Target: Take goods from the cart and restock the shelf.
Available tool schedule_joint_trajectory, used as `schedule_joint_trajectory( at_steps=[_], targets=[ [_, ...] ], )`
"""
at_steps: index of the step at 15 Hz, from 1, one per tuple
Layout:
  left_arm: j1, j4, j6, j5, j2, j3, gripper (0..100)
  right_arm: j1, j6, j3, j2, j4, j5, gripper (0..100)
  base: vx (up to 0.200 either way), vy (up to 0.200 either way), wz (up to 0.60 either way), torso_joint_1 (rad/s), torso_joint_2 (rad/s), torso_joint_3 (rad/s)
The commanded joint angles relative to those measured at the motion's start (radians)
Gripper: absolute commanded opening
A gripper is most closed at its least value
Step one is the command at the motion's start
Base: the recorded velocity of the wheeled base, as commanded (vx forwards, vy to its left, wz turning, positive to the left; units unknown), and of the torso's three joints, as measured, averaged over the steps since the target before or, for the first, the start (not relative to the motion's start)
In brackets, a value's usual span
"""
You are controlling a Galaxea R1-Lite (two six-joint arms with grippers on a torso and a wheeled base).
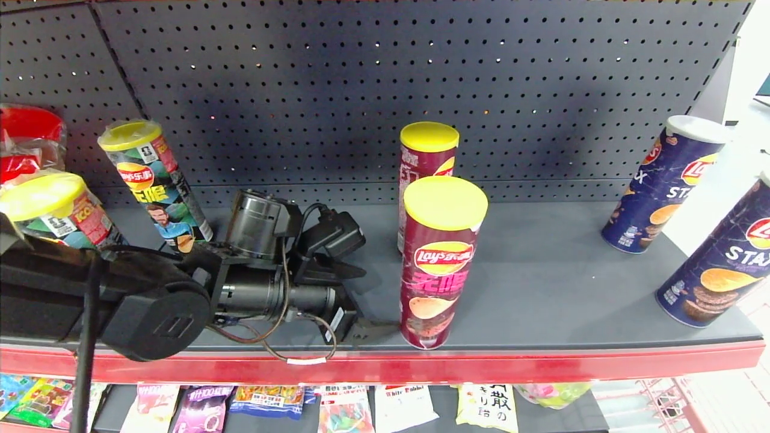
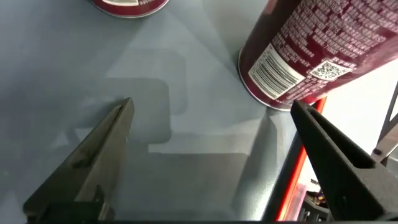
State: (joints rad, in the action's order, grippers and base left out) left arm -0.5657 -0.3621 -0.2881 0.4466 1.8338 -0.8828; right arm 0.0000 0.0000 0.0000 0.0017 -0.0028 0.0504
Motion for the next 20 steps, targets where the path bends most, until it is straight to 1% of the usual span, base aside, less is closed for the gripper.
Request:
schedule_joint_trajectory(
  at_steps=[1, 2, 3, 4, 5, 7, 9, 10, 11, 12, 13, 14, 15, 16, 17, 18, 19, 20],
  targets=[
    [0.001, 0.002, 0.001, 0.0, -0.019, 0.016, 100, 0.0, 0.0, 0.0, 0.0, 0.0, 0.0, 100, 0.0, 0.0, 0.0, 0.0, 0.0, 0.0],
    [0.01, -0.001, 0.003, 0.0, -0.054, 0.056, 100, 0.0, 0.0, 0.0, 0.0, 0.0, 0.0, 100, 0.0, 0.0, 0.0, 0.0, 0.0, 0.0],
    [0.032, -0.004, 0.003, 0.0, -0.107, 0.108, 100, 0.0, 0.0, 0.0, 0.0, 0.0, 0.0, 100, 0.0, 0.0, 0.0, 0.0, 0.0, 0.0],
    [0.047, -0.004, 0.003, 0.0, -0.142, 0.139, 100, 0.0, 0.0, 0.0, 0.0, 0.0, 0.0, 100, 0.0, 0.0, 0.0, 0.0, 0.0, 0.0],
    [0.089, -0.001, 0.015, -0.005, -0.251, 0.222, 100, 0.0, 0.0, 0.0, 0.0, 0.0, 0.0, 100, 0.0, 0.0, 0.0, 0.0, 0.0, 0.0],
    [0.153, 0.002, 0.056, -0.046, -0.438, 0.363, 100, 0.0, 0.0, 0.0, 0.0, 0.0, 0.0, 100, 0.0, 0.0, 0.0, 0.0, 0.0, 0.0],
    [0.219, 0.014, 0.116, -0.114, -0.683, 0.539, 100, 0.0, 0.0, 0.0, 0.0, 0.0, 0.0, 100, 0.0, 0.0, 0.0, 0.0, 0.0, 0.0],
    [0.251, 0.046, 0.136, -0.147, -0.817, 0.611, 100, 0.0, 0.0, 0.0, 0.0, 0.0, 0.0, 100, 0.0, 0.0, 0.0, 0.0, 0.0, 0.0],
    [0.3, 0.107, 0.147, -0.198, -0.949, 0.656, 100, 0.0, 0.0, 0.0, 0.0, 0.0, 0.0, 100, 0.0, 0.0, 0.0, 0.0, 0.0, 0.0],
    [0.374, 0.201, 0.172, -0.244, -1.076, 0.671, 100, 0.0, 0.0, 0.0, 0.0, 0.0, 0.0, 100, 0.0, 0.0, 0.0, 0.0, 0.0, 0.0],
    [0.46, 0.282, 0.193, -0.256, -1.177, 0.673, 100, 0.0, 0.0, 0.0, 0.0, 0.0, 0.0, 100, 0.0, 0.0, 0.0, 0.0, 0.0, 0.0],
    [0.55, 0.361, 0.201, -0.259, -1.286, 0.686, 100, 0.0, 0.0, 0.0, 0.0, 0.0, 0.0, 100, 0.0, 0.0, 0.0, 0.0, 0.0, 0.0],
    [0.592, 0.394, 0.205, -0.263, -1.363, 0.716, 100, 0.0, 0.0, 0.0, 0.0, 0.0, 0.0, 100, 0.0, 0.0, 0.0, 0.0, 0.0, 0.0],
    [0.627, 0.4, 0.234, -0.269, -1.449, 0.757, 100, 0.0, 0.0, 0.0, 0.0, 0.0, 0.0, 100, 0.0, 0.0, 0.0, 0.0, 0.0, 0.0],
    [0.627, 0.416, 0.282, -0.304, -1.541, 0.786, 100, 0.0, 0.0, 0.0, 0.0, 0.0, 0.0, 100, 0.0, 0.0, 0.0, 0.0, 0.0, 0.0],
    [0.612, 0.437, 0.303, -0.382, -1.593, 0.803, 100, 0.0, 0.0, 0.0, 0.0, 0.0, 0.0, 100, 0.0, 0.0, 0.0, 0.0, 0.0, 0.0],
    [0.58, 0.436, 0.308, -0.439, -1.631, 0.826, 100, 0.0, 0.0, 0.0, 0.0, 0.0, 0.0, 100, 0.0, 0.0, 0.0, 0.0, 0.0, 0.0],
    [0.566, 0.428, 0.31, -0.45, -1.683, 0.834, 100, 0.0, 0.0, 0.0, 0.0, 0.0, 0.0, 100, 0.0, 0.0, 0.0, 0.0, 0.0, 0.0]
  ],
)
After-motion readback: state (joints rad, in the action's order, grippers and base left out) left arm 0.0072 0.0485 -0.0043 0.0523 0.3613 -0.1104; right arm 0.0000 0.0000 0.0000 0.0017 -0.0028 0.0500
